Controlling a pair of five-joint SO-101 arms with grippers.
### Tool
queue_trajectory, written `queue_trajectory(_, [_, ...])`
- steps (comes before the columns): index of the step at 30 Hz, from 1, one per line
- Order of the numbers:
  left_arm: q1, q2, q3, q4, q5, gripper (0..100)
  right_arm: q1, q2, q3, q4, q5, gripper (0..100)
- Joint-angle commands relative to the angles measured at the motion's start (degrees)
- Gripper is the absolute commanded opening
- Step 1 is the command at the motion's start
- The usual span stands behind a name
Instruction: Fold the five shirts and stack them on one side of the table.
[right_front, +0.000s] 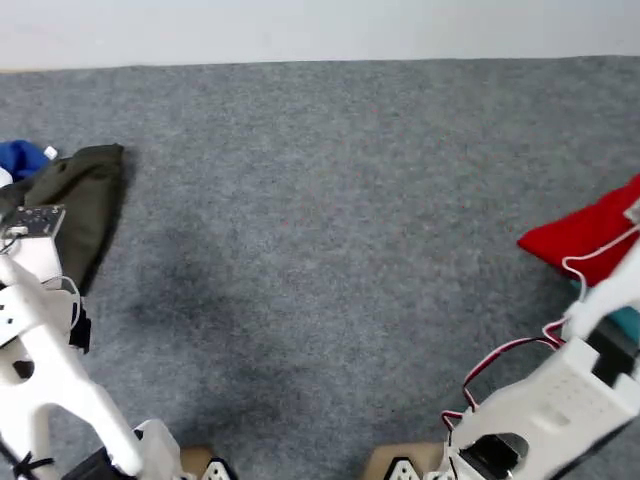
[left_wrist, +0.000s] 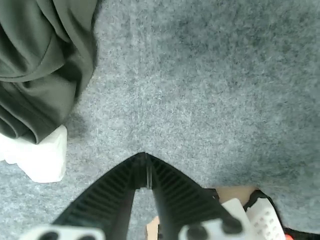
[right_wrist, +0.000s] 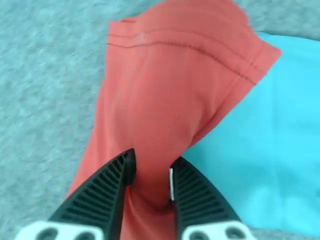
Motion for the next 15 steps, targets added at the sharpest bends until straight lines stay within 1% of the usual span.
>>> queue_trajectory(1, [2.11, -1.93, -0.4, 0.88, 0.35, 0, 2.86, -4.35, -3.78, -1.36, 0.97, 0.9])
queue_trajectory(3, [4.22, -1.93, -0.31, 0.97, 0.79, 0, 4.18, -4.35, -3.78, -1.36, 1.41, 0.9])
queue_trajectory(8, [8.97, -1.93, -0.31, 1.14, 4.92, 0, 7.16, -4.26, -3.78, -1.45, 4.22, 0.9])
queue_trajectory(12, [11.52, -1.93, -0.31, 1.14, 6.77, 0, 9.54, -4.26, -3.78, -1.45, 5.89, 0.9])
queue_trajectory(15, [11.96, -1.93, -0.31, 1.14, 6.86, 0, 11.65, -3.65, -3.69, -1.54, 6.68, 0.9])
